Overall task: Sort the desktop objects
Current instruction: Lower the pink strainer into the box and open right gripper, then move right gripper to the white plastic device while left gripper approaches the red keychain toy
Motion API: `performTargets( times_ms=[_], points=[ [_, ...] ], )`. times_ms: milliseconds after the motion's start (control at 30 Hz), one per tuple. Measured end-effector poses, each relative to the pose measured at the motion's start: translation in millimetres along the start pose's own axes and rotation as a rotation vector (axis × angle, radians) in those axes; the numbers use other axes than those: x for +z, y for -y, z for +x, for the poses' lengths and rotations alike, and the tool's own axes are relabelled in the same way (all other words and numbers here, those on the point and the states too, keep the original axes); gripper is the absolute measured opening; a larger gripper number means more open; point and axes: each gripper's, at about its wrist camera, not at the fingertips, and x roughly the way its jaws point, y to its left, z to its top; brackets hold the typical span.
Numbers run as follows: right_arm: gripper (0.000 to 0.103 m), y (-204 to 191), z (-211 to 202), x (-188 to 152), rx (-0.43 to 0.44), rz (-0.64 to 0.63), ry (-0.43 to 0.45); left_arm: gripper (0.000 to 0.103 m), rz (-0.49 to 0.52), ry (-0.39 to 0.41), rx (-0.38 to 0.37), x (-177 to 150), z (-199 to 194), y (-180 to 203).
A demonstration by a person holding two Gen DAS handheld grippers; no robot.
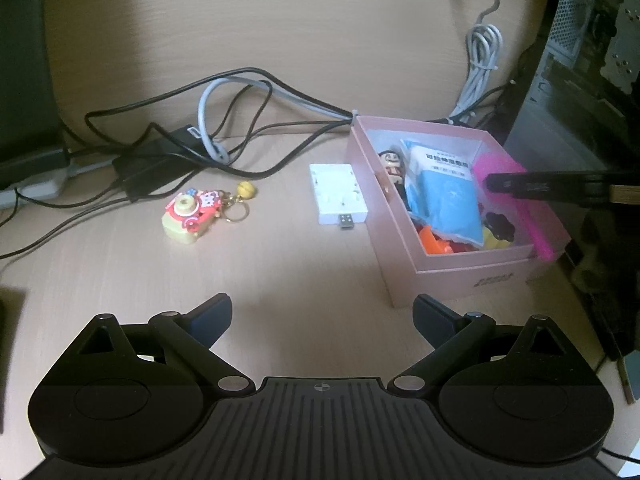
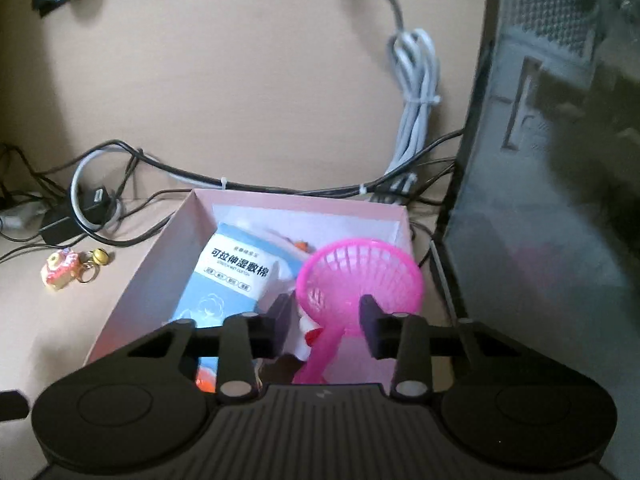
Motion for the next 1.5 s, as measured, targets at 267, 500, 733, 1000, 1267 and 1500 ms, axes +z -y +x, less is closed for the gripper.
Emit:
performTargets(
  times_ms=[267, 500, 733, 1000, 1267, 1500],
  points=[
    [0.027, -45.3, 25.3, 13.8, 0.074, -0.227, -0.016, 0.100, -0.034, -0.001, 0.024, -5.8, -2.7, -9.9],
    [0.041, -35.6, -6.9, 3.4, 0.014, -0.199, 0.030, 0.100, -0.057, -0.016, 0.054, -9.5, 1.2, -16.7],
    [0.052, -5.8, -35.7, -18.9, 0.016, 0.013, 0.000, 0.100, -0.035, -0.041, 0.051, -10.1, 9.1, -9.9],
    [0.038, -11.6, -19.1, -29.1, -0.179, -0.105, -0.016, 0.101, -0.014, -0.031, 0.041, -13.7, 2.8, -5.3],
    [0.035, -13.3, -36.9, -18.9, -0.122, -0.094, 0.036, 0.101, -0.049, -0.025, 0.083, -16.9, 0.4, -19.6],
    [0.035, 26.0, -71.3, 2.8, -0.008, 0.090, 0.042, 0.101, -0.101, -0.025, 0.114, -22.4, -4.8, -35.9]
  ],
)
